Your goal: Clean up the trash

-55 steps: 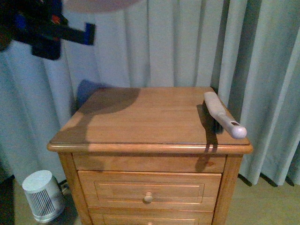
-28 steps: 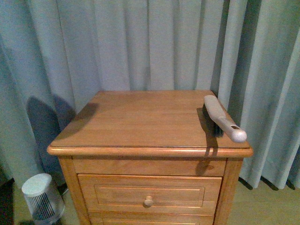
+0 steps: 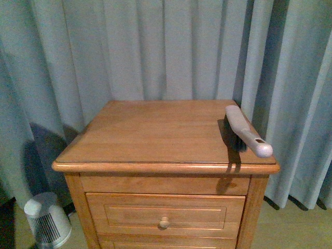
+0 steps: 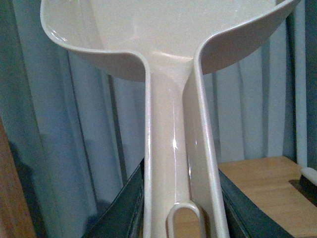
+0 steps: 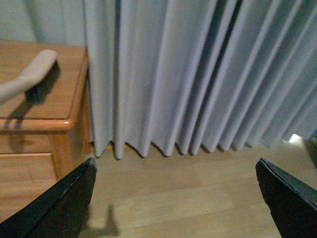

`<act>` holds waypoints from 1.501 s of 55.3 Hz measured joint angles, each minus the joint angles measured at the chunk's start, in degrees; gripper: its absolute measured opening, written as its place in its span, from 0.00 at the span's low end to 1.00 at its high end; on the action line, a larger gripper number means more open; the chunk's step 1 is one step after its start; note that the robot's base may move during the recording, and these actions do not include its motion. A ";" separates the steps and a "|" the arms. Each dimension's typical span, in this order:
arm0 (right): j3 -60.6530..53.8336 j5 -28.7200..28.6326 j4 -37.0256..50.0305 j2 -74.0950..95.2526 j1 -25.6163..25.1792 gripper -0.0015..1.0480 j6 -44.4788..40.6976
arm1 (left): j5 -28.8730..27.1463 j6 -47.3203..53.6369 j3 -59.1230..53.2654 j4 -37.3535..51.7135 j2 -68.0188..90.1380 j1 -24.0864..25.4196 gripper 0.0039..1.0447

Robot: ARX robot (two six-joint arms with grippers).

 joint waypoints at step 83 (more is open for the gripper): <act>73.11 -10.03 -20.83 95.60 11.87 0.70 33.59 | -0.04 -0.55 0.00 0.00 -0.04 0.04 0.26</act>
